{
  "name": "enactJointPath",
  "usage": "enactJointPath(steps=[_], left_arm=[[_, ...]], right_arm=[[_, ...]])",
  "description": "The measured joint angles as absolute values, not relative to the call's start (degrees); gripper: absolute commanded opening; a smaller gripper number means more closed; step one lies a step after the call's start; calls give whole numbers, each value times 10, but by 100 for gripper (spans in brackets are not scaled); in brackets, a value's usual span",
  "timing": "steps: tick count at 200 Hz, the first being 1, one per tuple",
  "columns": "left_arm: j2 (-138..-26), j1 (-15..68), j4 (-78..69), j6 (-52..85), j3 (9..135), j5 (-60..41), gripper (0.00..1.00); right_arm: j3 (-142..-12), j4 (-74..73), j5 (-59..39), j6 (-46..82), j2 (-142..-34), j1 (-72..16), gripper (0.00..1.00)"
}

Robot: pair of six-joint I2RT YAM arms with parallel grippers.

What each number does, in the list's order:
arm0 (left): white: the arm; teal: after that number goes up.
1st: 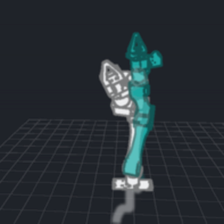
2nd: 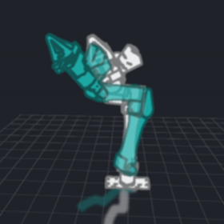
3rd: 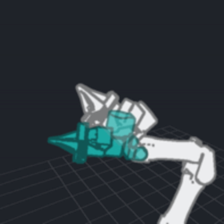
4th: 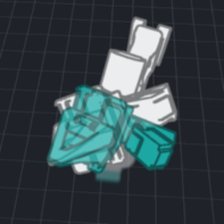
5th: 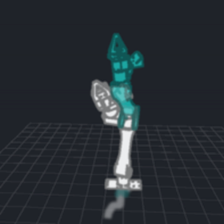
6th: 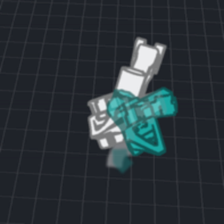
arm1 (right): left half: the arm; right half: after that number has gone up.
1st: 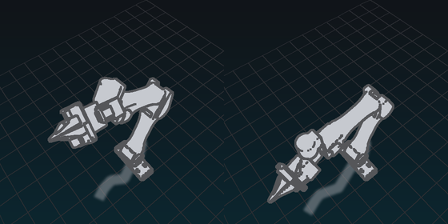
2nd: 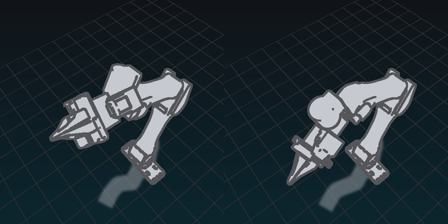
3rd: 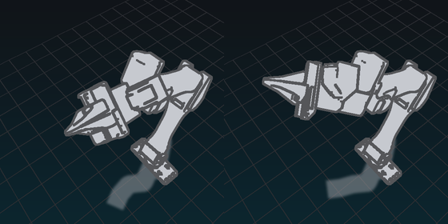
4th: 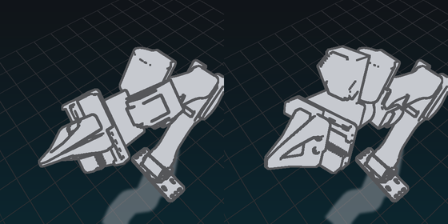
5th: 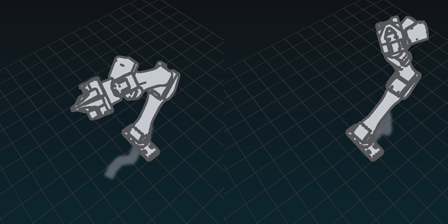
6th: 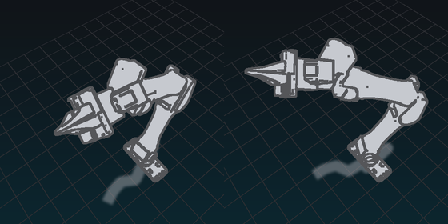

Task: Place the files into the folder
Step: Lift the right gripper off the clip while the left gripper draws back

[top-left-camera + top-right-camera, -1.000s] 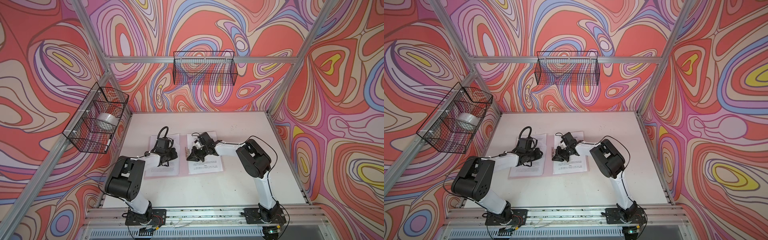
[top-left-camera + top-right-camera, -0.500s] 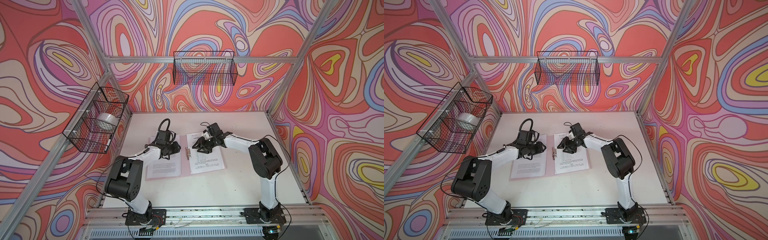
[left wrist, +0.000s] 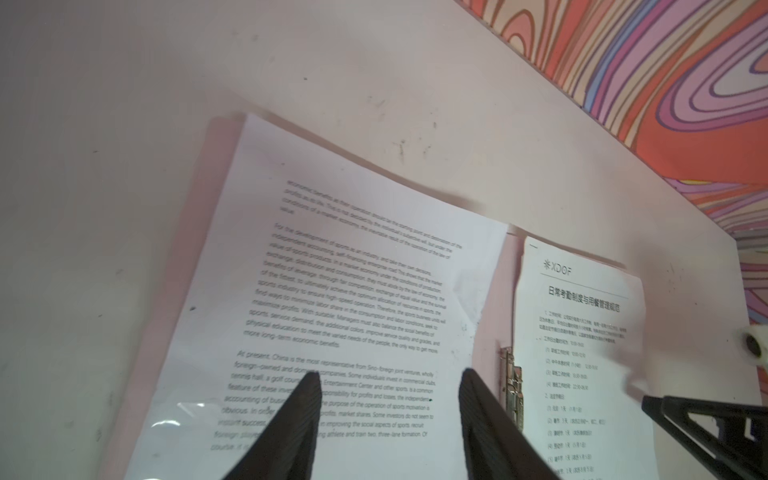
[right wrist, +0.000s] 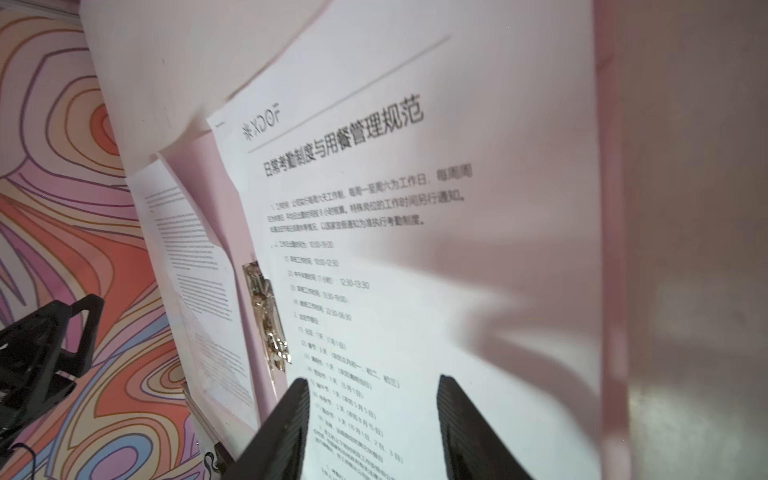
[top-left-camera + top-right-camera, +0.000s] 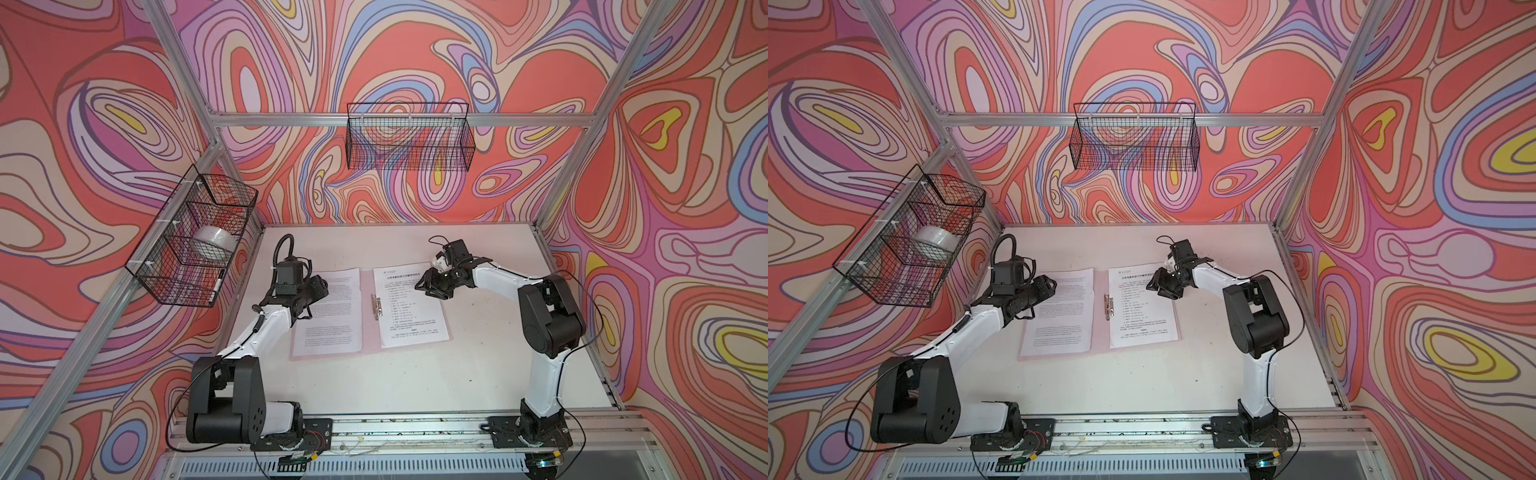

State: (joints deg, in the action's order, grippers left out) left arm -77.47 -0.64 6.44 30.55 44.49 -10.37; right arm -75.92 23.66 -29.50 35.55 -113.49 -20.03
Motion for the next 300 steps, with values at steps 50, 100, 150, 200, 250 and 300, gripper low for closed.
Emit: enactJointPath(steps=[50, 100, 150, 200, 250, 300], left_arm=[[-732, -51, 70, 317, 421, -82, 61], [-703, -98, 83, 316, 404, -28, 69], [-760, -124, 78, 317, 400, -26, 77], [-822, -149, 39, 324, 397, -82, 78], [-868, -168, -20, 340, 404, -164, 78], [-914, -190, -116, 373, 405, -253, 80]], right_arm=[[-730, 223, -274, 338, -1144, -196, 51], [-727, 202, -280, 336, -1148, -192, 50], [-727, 189, -293, 337, -1152, -189, 49], [-725, 185, -300, 337, -1153, -187, 49], [-724, 180, -307, 338, -1155, -185, 46], [-722, 167, -316, 338, -1159, -184, 46]])
